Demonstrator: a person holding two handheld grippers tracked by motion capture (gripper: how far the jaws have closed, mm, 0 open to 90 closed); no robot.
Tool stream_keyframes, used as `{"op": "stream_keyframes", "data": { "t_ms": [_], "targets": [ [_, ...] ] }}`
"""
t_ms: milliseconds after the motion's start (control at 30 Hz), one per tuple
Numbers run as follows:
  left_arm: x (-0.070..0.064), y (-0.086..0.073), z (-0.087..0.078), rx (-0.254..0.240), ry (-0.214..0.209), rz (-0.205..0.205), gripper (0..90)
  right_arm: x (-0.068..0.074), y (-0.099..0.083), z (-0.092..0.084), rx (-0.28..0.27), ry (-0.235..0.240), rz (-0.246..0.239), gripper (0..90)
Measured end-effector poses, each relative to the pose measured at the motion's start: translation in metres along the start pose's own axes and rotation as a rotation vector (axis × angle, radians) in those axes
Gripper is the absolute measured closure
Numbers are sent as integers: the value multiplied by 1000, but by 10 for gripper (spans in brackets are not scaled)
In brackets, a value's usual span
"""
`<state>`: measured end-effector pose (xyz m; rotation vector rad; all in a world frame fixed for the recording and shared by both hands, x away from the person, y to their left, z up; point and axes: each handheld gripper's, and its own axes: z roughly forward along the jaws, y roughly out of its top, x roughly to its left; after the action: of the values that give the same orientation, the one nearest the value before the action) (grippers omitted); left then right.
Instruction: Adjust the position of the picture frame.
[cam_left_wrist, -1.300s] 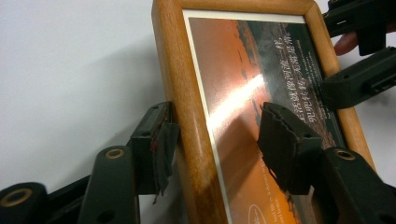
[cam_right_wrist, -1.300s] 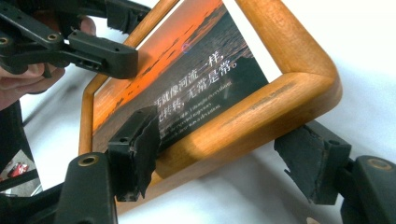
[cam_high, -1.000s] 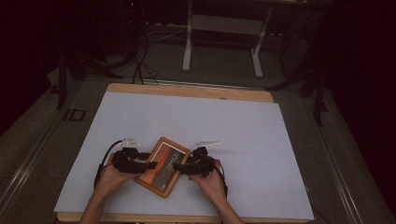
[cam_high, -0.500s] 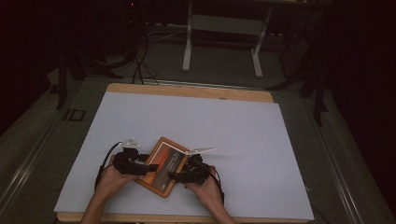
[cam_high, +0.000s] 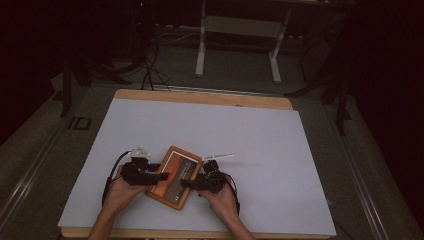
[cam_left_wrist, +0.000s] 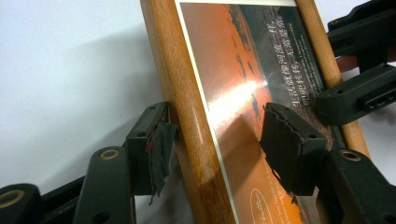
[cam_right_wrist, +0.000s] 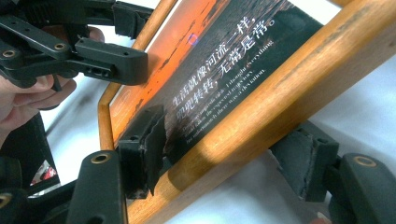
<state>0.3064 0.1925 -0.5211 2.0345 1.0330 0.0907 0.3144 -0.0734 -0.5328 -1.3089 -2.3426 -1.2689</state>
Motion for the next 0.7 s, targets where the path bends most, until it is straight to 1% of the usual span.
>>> {"op": "stream_keyframes", "data": {
  "t_ms": [67,267,333,367,433,500,567,667,700],
  "targets": [
    [1,0,0,5,-4,-3,428,-1,1,0,-1,5,0,371],
    [8,-3,2,12,-48,-46,379,-1,3,-2,-9,-15,-14,400],
    [11,-3,4,22,-75,-66,363,-1,4,-3,-8,-18,-20,403],
    [12,-3,6,36,-103,-79,345,-2,4,-3,-8,-17,-20,403],
    [12,-4,11,53,-129,-95,305,-2,4,-3,-8,-15,-22,403],
    [10,-3,12,59,-128,-104,286,-2,3,-3,-9,-15,-21,403],
    [10,-2,12,66,-125,-106,287,-2,3,-3,-8,-15,-18,402],
    [9,-1,11,67,-117,-107,293,0,2,1,17,-2,-16,380],
    [8,-1,11,68,-114,-106,293,1,1,2,15,-5,-15,378]
  ]
}}
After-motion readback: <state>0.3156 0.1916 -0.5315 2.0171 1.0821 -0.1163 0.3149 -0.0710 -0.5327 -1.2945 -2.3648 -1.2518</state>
